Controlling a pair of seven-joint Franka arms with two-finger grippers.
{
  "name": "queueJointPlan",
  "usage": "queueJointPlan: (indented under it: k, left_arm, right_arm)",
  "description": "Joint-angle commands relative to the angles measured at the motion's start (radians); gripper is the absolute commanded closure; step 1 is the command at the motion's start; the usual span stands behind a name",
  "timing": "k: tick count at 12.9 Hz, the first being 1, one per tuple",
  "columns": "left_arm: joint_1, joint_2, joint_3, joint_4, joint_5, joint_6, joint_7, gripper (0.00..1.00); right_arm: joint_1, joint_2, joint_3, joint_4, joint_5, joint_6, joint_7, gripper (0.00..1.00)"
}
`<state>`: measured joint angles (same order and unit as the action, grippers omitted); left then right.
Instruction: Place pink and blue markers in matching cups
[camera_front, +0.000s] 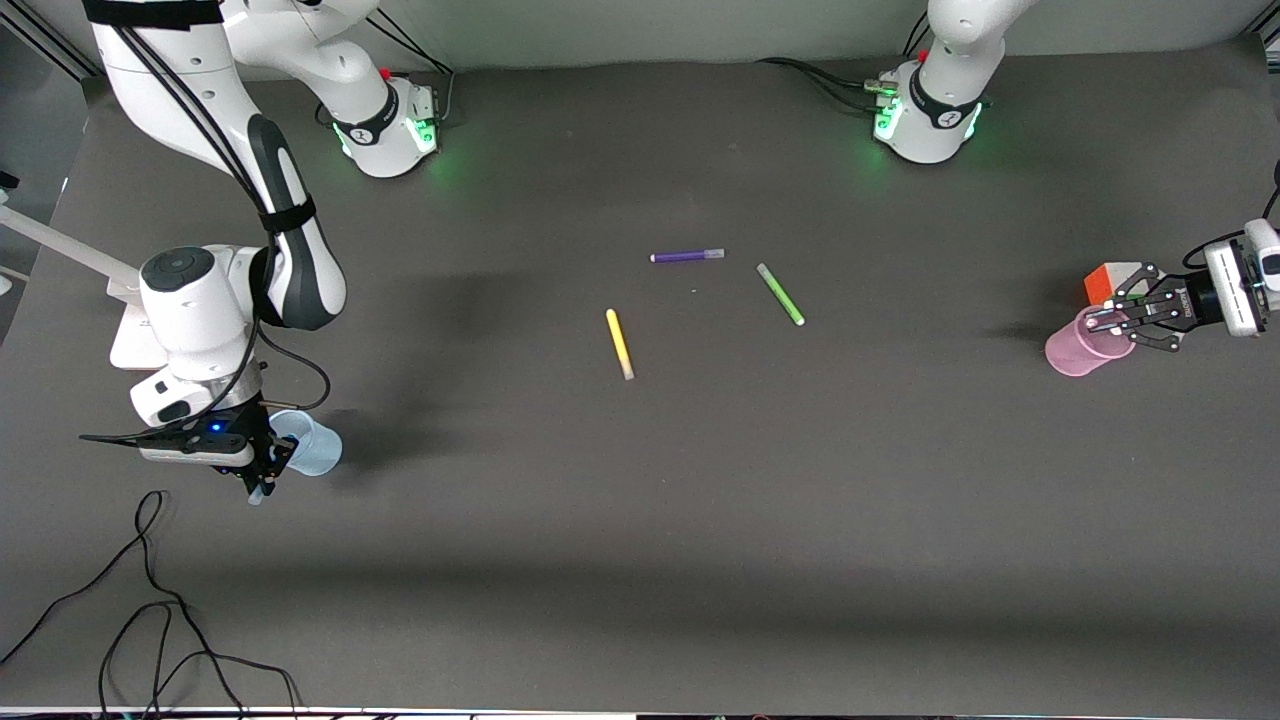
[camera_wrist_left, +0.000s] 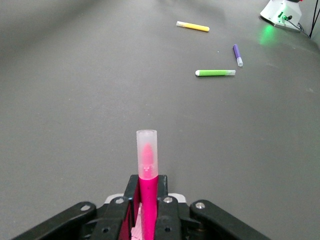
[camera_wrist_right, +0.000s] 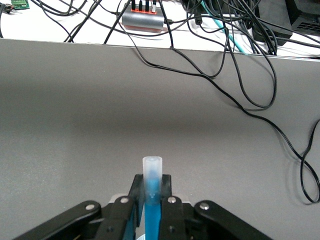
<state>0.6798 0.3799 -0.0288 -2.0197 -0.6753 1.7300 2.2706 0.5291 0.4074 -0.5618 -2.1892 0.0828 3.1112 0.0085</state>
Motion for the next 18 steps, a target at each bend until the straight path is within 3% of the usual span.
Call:
queueJointPlan:
  k: [1,2,5,6,8,9,11,15,17,18]
  left_arm:
    - [0.009,-0.004,-0.006,-0.007,-0.006,-0.013,0.017,0.69]
    - [0.011,-0.003,-0.008,-0.005,-0.007,-0.016,0.018,0.01]
    - [0.001,0.007,-0.010,-0.002,-0.010,-0.033,0.015,0.00]
    - [-0.002,0.002,-0.010,0.004,-0.010,-0.032,0.009,0.00]
    - [-0.008,-0.013,-0.016,0.024,-0.010,-0.032,-0.014,0.00]
    - [-0.022,-0.033,-0.016,0.044,-0.009,-0.039,-0.073,0.00]
    - [-0.071,-0.096,-0.014,0.071,0.003,-0.041,-0.194,0.00]
    - [-0.208,-0.241,-0.016,0.096,0.055,-0.032,-0.559,0.00]
    - [-0.296,-0.274,-0.016,0.180,0.115,-0.041,-0.803,0.00]
    - [-0.337,-0.274,-0.017,0.247,0.156,-0.044,-0.921,0.00]
  right_arm:
    - [-0.008,0.005,0.005,-0.001,0.023,0.026,-0.010,1.00]
    - [-0.009,0.005,0.005,-0.009,0.023,0.026,-0.009,1.00]
    - [-0.012,0.005,0.005,-0.012,0.023,0.026,-0.007,1.00]
    - [-0.014,0.004,0.005,-0.012,0.025,0.026,-0.007,0.94]
    - [-0.014,0.002,0.005,-0.014,0.025,0.026,-0.004,0.32]
    - [-0.014,-0.001,0.005,-0.014,0.025,0.024,-0.002,0.18]
    - [-0.012,-0.002,0.005,-0.014,0.047,0.024,-0.002,0.00]
    - [-0.012,-0.016,0.005,-0.014,0.048,0.014,-0.004,0.00]
    - [-0.012,-0.051,0.005,-0.012,0.048,-0.034,-0.005,0.00]
    - [-0.014,-0.086,0.003,-0.001,0.048,-0.128,-0.007,0.00]
